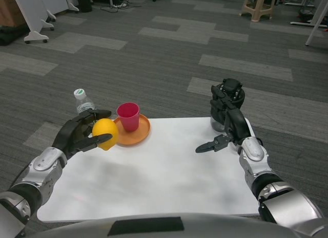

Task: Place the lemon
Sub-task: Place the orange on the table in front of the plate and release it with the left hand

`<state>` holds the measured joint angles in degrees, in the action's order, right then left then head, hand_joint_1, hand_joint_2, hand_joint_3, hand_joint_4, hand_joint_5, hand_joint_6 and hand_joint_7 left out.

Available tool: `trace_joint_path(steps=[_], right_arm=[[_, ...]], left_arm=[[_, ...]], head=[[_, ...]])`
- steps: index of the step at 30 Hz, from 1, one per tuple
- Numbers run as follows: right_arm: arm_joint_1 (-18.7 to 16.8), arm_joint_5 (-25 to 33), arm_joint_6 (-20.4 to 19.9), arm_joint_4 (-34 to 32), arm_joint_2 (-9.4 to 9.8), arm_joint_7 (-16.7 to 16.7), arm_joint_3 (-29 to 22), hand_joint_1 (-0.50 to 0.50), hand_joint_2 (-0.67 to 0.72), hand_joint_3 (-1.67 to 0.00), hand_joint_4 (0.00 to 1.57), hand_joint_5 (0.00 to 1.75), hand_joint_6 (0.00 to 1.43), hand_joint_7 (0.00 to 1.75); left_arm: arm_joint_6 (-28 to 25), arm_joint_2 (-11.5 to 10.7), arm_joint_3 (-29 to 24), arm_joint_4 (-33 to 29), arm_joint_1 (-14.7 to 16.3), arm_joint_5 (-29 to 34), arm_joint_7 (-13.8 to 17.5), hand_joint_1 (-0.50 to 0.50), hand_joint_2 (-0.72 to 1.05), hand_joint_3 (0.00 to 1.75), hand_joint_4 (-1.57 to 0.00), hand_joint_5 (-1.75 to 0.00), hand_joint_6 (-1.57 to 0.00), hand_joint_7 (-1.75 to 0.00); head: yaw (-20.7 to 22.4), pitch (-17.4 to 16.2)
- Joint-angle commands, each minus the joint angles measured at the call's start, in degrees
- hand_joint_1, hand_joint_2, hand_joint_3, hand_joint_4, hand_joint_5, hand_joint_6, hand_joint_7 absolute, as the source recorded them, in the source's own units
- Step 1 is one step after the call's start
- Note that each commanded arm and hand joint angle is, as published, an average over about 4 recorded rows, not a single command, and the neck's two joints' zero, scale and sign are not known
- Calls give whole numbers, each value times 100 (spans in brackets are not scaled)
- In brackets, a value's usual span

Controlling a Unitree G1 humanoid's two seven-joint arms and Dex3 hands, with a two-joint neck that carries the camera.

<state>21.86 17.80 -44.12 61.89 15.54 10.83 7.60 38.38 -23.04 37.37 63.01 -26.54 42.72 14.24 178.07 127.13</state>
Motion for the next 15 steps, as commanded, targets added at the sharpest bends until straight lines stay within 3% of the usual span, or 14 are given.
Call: trace_joint_path(steps=[1, 8, 12, 15], right_arm=[[135, 30, 57, 8, 50, -28, 4, -8, 9, -24, 0, 39, 0, 0], [135, 30, 59, 14, 54, -28, 24, -8, 9, -24, 0, 39, 0, 0], [139, 30, 61, 21, 52, -28, 33, -8, 9, -24, 0, 39, 0, 0], [148, 30, 61, 27, 50, -28, 40, -8, 9, -24, 0, 39, 0, 0]], left_arm=[[29, 1, 104, 49, -123, -18, -36, 50, 96, 7, -131, -175, -65, -91], [-19, 6, 352, 154, -162, -38, -104, 50, 96, 9, -135, -175, -68, -91], [-116, 10, 770, 273, -268, 11, -216, 50, 103, 9, -135, -175, -73, -91], [-241, 10, 1086, 359, -356, 30, -266, 50, 98, 9, -135, -175, -73, -91]], head=[[244, -109], [690, -363], [881, -464], [994, -520]])
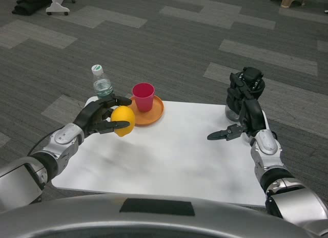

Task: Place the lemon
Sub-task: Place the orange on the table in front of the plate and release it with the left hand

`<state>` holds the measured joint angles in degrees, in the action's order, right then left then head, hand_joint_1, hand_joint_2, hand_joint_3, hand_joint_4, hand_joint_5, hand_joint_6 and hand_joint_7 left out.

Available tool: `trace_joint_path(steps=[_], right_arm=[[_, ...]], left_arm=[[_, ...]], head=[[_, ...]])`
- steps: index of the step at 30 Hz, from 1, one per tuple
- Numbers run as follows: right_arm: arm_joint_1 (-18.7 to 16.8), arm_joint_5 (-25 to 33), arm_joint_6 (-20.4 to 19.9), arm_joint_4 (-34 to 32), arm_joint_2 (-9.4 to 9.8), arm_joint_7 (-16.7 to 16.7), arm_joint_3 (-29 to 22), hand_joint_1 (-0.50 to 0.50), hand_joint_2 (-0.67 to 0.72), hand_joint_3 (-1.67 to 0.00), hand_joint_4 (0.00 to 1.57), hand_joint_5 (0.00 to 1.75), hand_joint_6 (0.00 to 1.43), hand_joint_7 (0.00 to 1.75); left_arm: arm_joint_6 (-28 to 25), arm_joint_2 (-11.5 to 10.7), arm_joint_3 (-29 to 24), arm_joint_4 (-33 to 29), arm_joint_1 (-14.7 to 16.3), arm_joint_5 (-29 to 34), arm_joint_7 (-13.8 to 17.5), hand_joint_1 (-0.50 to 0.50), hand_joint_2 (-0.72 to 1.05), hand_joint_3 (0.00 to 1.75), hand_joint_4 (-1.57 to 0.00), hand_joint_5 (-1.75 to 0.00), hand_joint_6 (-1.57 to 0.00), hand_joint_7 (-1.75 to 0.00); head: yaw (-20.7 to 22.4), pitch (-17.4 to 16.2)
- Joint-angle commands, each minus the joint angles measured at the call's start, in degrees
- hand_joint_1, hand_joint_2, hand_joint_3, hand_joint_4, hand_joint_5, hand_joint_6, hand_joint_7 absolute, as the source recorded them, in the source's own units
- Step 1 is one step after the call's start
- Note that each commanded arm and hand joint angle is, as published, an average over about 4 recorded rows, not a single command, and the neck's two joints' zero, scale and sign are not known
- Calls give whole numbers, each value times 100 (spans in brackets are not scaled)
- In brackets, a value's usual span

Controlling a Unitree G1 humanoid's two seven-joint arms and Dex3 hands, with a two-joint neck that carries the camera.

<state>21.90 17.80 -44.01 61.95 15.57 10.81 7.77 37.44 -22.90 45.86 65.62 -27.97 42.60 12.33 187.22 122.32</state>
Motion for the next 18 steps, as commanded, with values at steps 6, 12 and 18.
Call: trace_joint_path(steps=[6, 12, 18], right_arm=[[148, 30, 59, 34, 43, -26, 40, -8, 9, -24, 0, 39, 0, 0], [157, 30, 59, 56, 43, -26, 64, -8, 9, -24, 0, 39, 0, 0], [157, 30, 59, 63, 38, -26, 75, -8, 9, -24, 0, 39, 0, 0]], left_arm=[[-318, 1, 747, 276, -327, -19, -173, 50, 100, 4, -135, -175, -73, -91], [-371, 69, 967, 562, -402, -713, -470, 50, 103, 9, -135, -175, -76, -91], [-533, 106, 960, 709, -419, -1313, -710, 50, 100, 2, -135, -175, -77, -91]], head=[[210, -60], [263, -61], [318, -58]])
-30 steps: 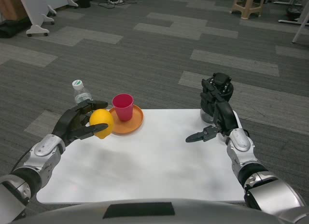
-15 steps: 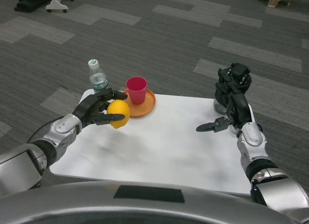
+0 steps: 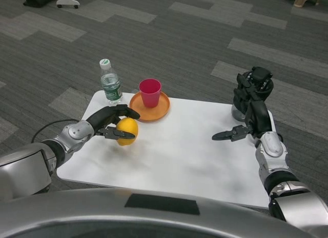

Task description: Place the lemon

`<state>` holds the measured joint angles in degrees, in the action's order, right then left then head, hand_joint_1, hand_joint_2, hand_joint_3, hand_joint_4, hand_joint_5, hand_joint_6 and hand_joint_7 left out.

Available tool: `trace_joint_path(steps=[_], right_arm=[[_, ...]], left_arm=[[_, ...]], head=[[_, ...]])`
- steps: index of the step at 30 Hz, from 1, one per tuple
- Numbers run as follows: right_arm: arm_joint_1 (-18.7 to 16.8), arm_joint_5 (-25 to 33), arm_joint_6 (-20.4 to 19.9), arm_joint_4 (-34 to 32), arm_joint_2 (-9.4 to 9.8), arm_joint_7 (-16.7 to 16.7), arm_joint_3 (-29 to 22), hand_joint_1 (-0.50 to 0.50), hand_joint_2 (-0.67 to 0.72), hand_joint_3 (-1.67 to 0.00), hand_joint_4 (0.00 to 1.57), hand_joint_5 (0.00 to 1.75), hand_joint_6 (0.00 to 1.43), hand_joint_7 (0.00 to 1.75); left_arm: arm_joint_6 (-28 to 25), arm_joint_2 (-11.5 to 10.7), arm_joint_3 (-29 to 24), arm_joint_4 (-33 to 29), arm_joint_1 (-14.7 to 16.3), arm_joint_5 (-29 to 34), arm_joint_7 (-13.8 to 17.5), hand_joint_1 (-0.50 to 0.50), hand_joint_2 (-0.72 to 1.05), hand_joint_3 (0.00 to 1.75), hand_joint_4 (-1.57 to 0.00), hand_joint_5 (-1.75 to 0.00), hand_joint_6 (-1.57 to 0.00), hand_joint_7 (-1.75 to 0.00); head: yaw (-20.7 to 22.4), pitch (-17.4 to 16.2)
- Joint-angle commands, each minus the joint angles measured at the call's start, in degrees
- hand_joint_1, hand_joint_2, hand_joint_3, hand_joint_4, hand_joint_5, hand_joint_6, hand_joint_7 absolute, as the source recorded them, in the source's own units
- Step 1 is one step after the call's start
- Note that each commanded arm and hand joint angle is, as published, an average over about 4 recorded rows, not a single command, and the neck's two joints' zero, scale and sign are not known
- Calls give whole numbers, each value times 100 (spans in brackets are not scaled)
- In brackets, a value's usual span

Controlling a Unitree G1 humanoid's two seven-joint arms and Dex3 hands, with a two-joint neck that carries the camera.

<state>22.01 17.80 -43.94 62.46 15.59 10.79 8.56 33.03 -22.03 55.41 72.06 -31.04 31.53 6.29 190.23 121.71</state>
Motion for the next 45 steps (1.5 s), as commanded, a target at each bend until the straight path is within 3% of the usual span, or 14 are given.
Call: trace_joint_path(steps=[1, 7, 12, 16, 18, 20, 22, 27, 33, 37, 41, 45], right_arm=[[145, 30, 52, 12, 34, -24, -4, -8, 9, -24, 0, 39, 0, 0], [145, 30, 52, 21, 32, -24, -2, -8, 9, -24, 0, 39, 0, 0], [145, 30, 52, 21, 32, -24, -2, -8, 9, -24, 0, 39, 0, 0], [145, 30, 52, 34, 23, -24, -4, -8, 9, -24, 0, 39, 0, 0], [145, 30, 52, 39, 19, -24, -4, -8, 9, -24, 0, 39, 0, 0], [145, 30, 52, 39, 14, -29, -4, -8, 9, -24, 0, 39, 0, 0], [145, 30, 52, 39, 14, -35, -4, -8, 9, -24, 0, 39, 0, 0], [145, 30, 52, 39, 14, -42, -4, -8, 9, -24, 0, 39, 0, 0], [145, 30, 52, 47, 14, -42, -13, -8, 9, -24, 0, 39, 0, 0], [141, 30, 52, 47, 14, -42, -13, -8, 9, -24, 0, 39, 0, 0], [141, 30, 52, 39, 14, -42, -13, -8, 9, -24, 0, 39, 0, 0], [139, 30, 52, 50, 10, -42, -13, -8, 9, -24, 0, 39, 0, 0]], left_arm=[[-113, 21, 3, 71, -113, -309, -148, 50, 98, 2, -135, -175, -76, -91], [-188, 32, -23, 71, -139, -865, -315, 50, 100, 7, -132, -175, -71, -91], [-337, 32, -32, 71, -155, -1052, -379, 50, 105, 9, -120, -175, -56, -79], [-552, 39, -80, 93, -148, -874, -407, 50, 105, 9, -58, -164, -27, -33], [-610, 39, -58, 142, -144, -584, -478, 50, 105, 9, -24, -128, -18, -16], [-634, 41, -28, 181, -139, -375, -533, 50, 105, 9, -4, -87, -12, -3], [-651, 41, -8, 195, -139, -279, -542, 50, 105, 9, 0, -64, -10, 0], [-658, 41, 16, 197, -139, -221, -542, 50, 105, 9, 0, -41, -10, 0], [-658, 41, 23, 199, -139, -213, -542, 50, 105, 2, 0, -41, -16, 0], [-649, 41, 19, 212, -139, -156, -542, 50, 105, 7, 0, -41, -16, 0], [-592, 41, -17, 260, -82, 214, -506, 50, 105, 7, 0, -33, -17, 0], [-267, 28, -41, 265, 19, 1062, -456, 50, 105, 9, 0, -26, -12, 0]], head=[[18, 5], [19, 11], [34, 16], [35, 24], [32, 34], [29, 41], [30, 52], [31, 54], [35, 61], [26, 73], [23, 77], [5, 121]])
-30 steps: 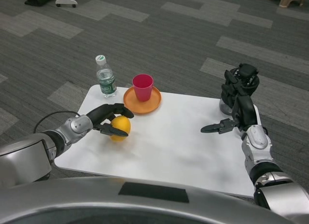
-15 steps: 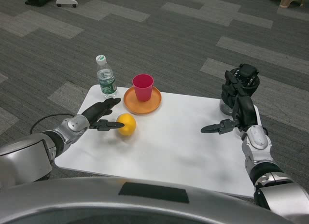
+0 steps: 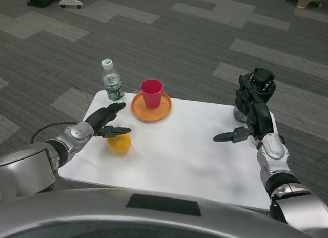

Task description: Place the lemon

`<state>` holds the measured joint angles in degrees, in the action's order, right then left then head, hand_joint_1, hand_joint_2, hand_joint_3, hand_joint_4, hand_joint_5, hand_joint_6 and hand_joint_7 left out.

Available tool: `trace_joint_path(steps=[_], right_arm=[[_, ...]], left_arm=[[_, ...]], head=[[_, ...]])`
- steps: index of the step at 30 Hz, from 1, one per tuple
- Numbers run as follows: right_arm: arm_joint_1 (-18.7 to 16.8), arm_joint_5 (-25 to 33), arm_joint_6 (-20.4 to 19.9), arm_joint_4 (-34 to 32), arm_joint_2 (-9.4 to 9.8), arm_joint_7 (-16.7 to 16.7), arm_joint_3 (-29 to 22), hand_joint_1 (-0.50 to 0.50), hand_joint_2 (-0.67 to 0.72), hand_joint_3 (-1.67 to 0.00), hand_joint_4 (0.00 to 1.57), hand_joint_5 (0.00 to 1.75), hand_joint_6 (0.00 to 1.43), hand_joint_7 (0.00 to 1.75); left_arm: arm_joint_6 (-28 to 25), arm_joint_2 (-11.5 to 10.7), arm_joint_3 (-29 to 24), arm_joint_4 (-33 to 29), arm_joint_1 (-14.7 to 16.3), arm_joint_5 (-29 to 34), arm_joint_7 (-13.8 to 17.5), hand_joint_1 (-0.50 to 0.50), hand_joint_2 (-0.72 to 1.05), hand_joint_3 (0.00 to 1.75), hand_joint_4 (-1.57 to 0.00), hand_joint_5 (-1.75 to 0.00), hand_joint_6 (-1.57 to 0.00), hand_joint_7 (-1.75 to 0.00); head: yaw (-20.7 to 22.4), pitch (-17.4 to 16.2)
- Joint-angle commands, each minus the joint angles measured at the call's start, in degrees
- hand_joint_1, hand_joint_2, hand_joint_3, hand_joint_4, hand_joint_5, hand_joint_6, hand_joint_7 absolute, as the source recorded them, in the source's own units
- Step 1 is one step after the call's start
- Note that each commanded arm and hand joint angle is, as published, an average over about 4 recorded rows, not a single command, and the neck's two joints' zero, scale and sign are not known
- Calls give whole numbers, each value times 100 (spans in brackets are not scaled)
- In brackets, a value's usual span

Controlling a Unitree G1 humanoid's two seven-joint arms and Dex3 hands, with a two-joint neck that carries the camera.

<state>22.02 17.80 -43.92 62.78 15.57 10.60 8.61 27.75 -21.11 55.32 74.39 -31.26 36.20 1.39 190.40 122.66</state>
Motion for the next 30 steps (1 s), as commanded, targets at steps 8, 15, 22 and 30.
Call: trace_joint_path(steps=[8, 15, 22, 30], right_arm=[[138, 30, 51, 33, 8, -23, -8, -8, 9, -24, 0, 39, 0, 0], [144, 30, 53, 46, 8, -23, -1, -8, 9, -24, 0, 39, 0, 0], [160, 30, 68, 77, 10, -23, 36, -8, 9, -24, 0, 39, 0, 0], [162, 30, 68, 77, 19, -23, 38, -8, 9, -24, 0, 39, 0, 0]], left_arm=[[954, -172, -113, -179, 177, 1676, 228, 50, 105, 9, 0, -3, -11, 0], [1057, -280, -327, -748, 261, 2212, 466, 50, 105, 9, 0, 0, -9, 0], [1068, -339, -443, -1326, 336, 2902, 626, 50, 105, 9, 0, 0, -10, 0], [1295, -341, -669, -1473, 384, 3016, 661, 50, 105, 7, 0, 0, -10, 0]], head=[[-88, 105], [-550, 225], [-1204, 305], [-1705, 306]])
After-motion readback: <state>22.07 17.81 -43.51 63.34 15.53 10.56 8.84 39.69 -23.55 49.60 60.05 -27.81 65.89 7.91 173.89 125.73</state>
